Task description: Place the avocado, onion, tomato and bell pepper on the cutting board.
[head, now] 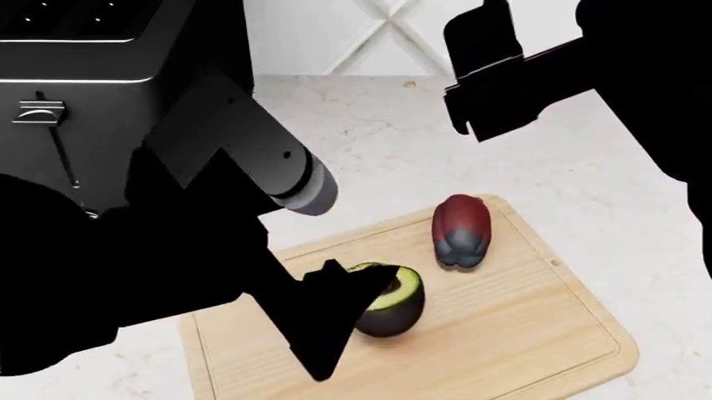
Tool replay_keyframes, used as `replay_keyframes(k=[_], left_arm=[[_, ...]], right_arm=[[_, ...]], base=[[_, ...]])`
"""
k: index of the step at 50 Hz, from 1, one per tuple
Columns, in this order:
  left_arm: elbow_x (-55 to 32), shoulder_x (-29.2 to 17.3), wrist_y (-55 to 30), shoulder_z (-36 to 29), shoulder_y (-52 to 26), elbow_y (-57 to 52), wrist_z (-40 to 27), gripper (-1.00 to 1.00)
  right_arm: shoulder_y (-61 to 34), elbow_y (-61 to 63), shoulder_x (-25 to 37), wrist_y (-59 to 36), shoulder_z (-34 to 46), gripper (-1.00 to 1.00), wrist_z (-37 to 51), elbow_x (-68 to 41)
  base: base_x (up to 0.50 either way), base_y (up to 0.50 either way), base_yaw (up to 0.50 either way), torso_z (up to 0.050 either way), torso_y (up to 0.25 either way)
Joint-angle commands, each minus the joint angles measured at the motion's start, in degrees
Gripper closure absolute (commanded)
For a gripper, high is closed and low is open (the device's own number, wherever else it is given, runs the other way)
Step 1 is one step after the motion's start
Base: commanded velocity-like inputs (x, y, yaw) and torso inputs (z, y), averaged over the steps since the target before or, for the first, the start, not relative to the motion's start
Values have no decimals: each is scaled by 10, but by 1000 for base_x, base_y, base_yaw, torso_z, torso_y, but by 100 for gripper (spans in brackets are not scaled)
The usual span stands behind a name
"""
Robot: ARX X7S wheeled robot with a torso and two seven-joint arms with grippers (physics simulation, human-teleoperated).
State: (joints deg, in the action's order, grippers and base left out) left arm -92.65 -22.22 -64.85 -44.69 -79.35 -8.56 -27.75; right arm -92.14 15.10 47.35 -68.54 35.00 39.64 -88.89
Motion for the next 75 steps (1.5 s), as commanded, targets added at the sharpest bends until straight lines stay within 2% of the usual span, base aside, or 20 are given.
replay_keyframes(k=[1,8,12,17,26,33,45,75], left_arm=[[-145,-65,-45,46,-20,-104,-100,-100],[-257,-115,-46,38,-63,-113,-160,-100],[-372,-155,-43,12,-100,-124,-192,-100],[-437,-201,-45,-20,-131,-142,-235,-100],[-528,-248,-32,-70,-174,-150,-287,-100],[-563,-286,-38,-95,-189,-172,-312,-100],[-614,-318,-28,-135,-202,-197,-340,-100],[-631,-362,-20,-188,-159,-243,-355,-100]], right_arm=[[-21,-7,-17,-4,-8,-100,-20,13],[-37,-12,-25,-13,-4,-100,-12,10],[-44,-18,-30,-14,2,-100,-19,21],[-43,-19,-27,-12,5,-100,-27,30],[-53,-24,-27,-14,9,-100,-36,37],[-56,-27,-25,-13,11,-100,-42,43],[-49,-24,-22,-8,13,-100,-41,45],[-48,-23,-17,-1,15,-100,-43,46]], base=[[0,0,0,0,0],[0,0,0,0,0],[0,0,0,0,0],[0,0,0,0,0],[0,0,0,0,0],[0,0,0,0,0],[0,0,0,0,0],[0,0,0,0,0]])
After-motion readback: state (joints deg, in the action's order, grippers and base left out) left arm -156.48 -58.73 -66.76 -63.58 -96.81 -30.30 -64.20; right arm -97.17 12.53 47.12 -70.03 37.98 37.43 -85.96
